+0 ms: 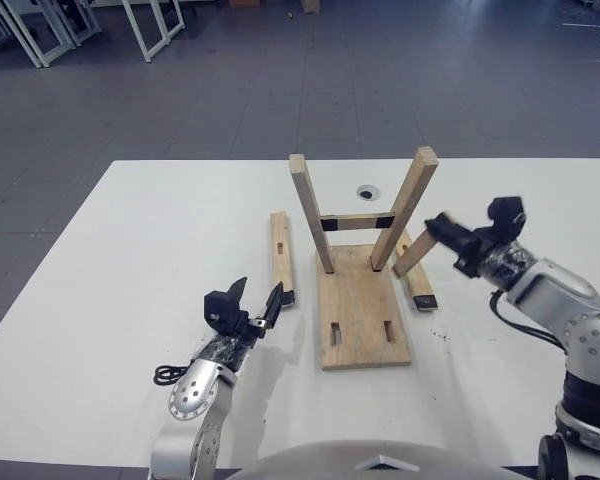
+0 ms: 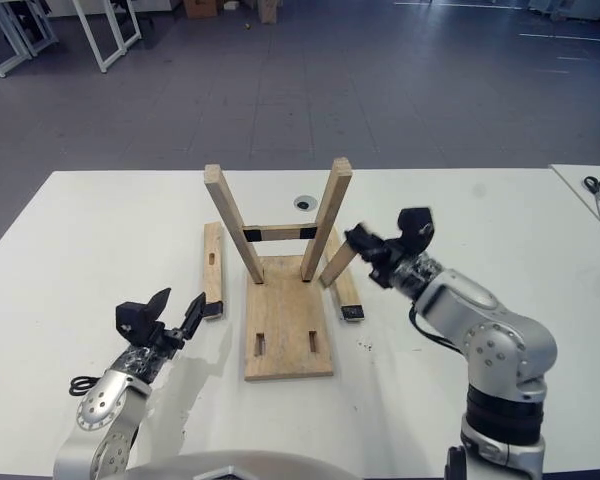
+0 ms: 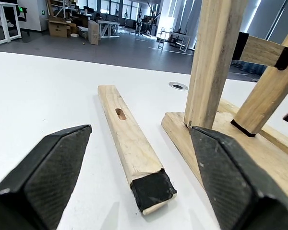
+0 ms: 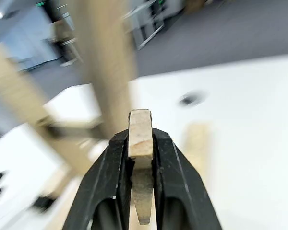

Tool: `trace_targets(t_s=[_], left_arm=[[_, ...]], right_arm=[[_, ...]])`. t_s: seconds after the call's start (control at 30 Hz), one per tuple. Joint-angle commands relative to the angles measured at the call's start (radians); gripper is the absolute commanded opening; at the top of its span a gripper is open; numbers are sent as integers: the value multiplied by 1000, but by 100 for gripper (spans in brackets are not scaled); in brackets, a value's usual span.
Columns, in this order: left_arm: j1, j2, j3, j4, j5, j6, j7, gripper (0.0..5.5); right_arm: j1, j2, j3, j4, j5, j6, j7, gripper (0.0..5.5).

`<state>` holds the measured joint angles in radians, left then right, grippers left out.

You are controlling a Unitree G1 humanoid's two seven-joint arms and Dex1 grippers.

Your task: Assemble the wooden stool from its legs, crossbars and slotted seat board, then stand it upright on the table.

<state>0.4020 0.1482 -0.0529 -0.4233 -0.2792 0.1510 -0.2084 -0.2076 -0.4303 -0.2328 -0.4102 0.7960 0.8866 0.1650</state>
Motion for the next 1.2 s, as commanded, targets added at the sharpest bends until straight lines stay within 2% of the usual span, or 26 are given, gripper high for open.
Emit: trace_targets(t_s=[0.03,0.23,0.4,0.9,1.2], left_arm=[[-8,-14,-6,17,29,21,25,379],[-19,-26,-13,36,57,20,42,379],[-18,-37,-18,49,76,16,48,379],[-14,-40,-14,70,114,18,49,379],[-18,-38,-12,78,123,19,45,379]], right_arm=[[-23,53,30,71,-139,-142,-41,42],[-89,116,117,134,-254,-203,-56,42],[-128,107,163,183,-341,-188,-53,42],[-147,145,192,154,-417,-77,-61,42],[-149,155,205,247,-485,-137,-35,42]])
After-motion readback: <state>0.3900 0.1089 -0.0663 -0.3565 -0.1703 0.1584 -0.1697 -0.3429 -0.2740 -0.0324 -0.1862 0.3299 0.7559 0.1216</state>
